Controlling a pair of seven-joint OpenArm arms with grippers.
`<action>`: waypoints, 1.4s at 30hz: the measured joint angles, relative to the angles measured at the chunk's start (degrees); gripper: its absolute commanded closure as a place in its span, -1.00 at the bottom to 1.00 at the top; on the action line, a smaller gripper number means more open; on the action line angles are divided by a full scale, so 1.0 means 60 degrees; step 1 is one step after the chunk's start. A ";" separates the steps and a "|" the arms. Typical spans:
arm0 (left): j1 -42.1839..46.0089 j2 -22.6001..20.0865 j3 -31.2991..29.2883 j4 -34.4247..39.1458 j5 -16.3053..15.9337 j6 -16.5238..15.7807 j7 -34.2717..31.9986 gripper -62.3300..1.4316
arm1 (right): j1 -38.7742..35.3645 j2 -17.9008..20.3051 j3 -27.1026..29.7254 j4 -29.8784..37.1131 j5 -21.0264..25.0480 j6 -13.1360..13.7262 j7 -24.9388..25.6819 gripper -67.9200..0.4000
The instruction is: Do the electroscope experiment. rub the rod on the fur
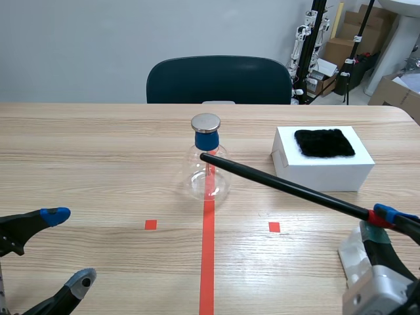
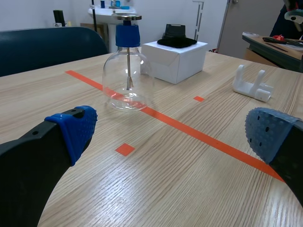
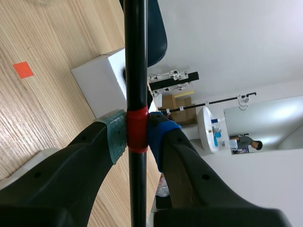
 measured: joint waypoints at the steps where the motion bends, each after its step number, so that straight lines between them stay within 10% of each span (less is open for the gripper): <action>1: 0.0000 0.0000 0.0000 0.0000 0.0000 0.0000 0.0000 -1.00 | 0.0000 0.0000 0.0000 0.0000 0.0004 0.0000 0.0000 0.87; 28: 0.0000 0.0000 0.0000 0.0000 0.0000 0.0000 0.0000 -1.00 | 0.0004 -0.0004 0.0113 -0.0007 -0.0208 -0.0321 -0.0823 0.87; 42: 0.0000 0.0000 0.0000 0.0000 0.0000 0.0000 0.0000 -1.00 | 0.0809 -0.0004 0.3585 -0.0069 0.1406 -0.0211 -0.1290 0.87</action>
